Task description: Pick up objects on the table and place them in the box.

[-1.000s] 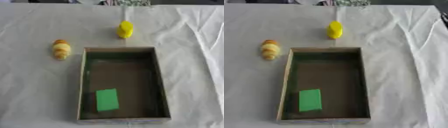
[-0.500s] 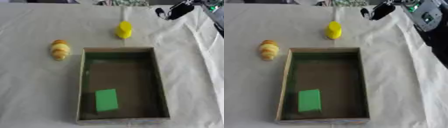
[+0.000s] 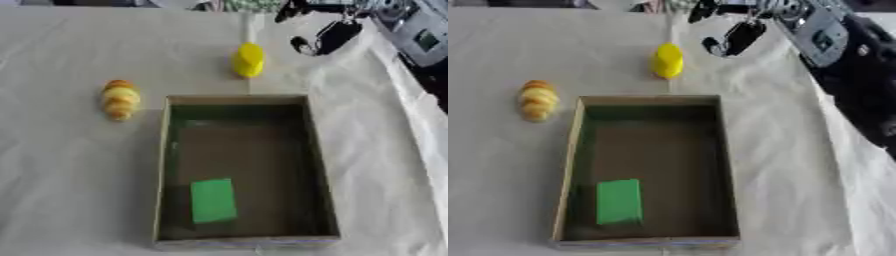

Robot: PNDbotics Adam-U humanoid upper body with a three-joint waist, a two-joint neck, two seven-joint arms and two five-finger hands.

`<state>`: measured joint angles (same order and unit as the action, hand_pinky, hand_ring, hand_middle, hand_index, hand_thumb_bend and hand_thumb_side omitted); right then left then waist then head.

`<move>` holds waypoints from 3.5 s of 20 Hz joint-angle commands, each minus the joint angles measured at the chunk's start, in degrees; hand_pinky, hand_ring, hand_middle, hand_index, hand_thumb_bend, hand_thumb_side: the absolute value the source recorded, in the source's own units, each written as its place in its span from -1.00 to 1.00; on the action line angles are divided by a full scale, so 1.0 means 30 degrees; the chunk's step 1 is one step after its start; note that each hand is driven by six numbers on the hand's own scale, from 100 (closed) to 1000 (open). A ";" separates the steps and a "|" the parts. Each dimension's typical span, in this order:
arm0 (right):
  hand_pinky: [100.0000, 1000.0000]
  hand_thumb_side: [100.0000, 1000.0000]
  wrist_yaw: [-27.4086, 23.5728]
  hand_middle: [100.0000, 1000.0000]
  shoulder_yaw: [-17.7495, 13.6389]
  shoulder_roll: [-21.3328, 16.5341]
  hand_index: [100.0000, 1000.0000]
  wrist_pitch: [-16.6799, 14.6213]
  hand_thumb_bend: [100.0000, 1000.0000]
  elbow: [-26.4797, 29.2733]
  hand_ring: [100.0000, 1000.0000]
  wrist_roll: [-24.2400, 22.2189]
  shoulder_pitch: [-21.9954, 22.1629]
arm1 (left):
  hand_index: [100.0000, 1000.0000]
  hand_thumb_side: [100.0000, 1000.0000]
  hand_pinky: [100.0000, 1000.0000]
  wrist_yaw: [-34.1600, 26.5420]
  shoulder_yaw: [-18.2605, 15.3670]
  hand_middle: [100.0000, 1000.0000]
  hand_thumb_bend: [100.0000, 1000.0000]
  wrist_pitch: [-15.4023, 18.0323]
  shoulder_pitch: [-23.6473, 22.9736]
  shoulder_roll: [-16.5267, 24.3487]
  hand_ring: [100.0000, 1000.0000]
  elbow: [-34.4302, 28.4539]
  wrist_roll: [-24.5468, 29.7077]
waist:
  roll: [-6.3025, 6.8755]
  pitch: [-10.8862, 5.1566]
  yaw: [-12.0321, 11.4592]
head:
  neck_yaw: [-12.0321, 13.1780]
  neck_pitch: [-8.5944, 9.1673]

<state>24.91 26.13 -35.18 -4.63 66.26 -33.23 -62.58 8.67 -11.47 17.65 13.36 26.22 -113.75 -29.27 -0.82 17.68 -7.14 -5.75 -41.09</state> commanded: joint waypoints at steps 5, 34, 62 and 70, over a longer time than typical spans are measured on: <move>0.84 -0.96 0.1503 0.68 0.0040 0.0959 0.76 -0.0401 -0.86 -0.0702 0.84 0.0038 -0.0828 | 0.54 -0.28 0.45 -0.0259 0.0066 0.37 -1.00 0.0036 0.0388 0.0269 0.46 -0.0280 0.0235 | 0.0083 -0.0153 -0.0214 | -0.0337 0.0153; 0.84 -0.86 0.5867 0.64 -0.1484 0.2325 0.82 -0.0811 -0.75 -0.3128 0.84 0.3258 -0.1305 | 0.53 -0.20 0.46 -0.0590 0.0181 0.37 -1.00 -0.0006 0.0794 0.0020 0.45 -0.0280 0.0636 | -0.0280 0.0909 -0.1032 | -0.0796 0.0941; 0.49 -1.00 0.3787 -0.45 -0.1276 0.2288 -0.50 0.0073 -1.00 -0.1573 0.17 0.7306 -0.1019 | 0.53 -0.19 0.46 -0.0726 0.0185 0.36 -1.00 -0.0088 0.0699 -0.0025 0.45 -0.0280 0.0729 | -0.0243 0.0563 -0.1013 | -0.0867 0.0741; 0.46 -1.00 0.0867 -0.33 -0.0433 -0.1052 -0.44 0.1423 -1.00 0.9167 0.13 0.7176 0.0427 | 0.53 -0.20 0.46 -0.0697 0.0174 0.36 -1.00 -0.0201 0.0510 0.0113 0.45 -0.0280 0.0752 | -0.0248 0.0008 -0.0707 | -0.0629 0.0492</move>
<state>29.26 25.00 -35.24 -1.23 87.94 -11.71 -60.49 6.58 -10.77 17.13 14.64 25.16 -113.75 -27.08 -1.86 18.93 -9.21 -7.88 -39.35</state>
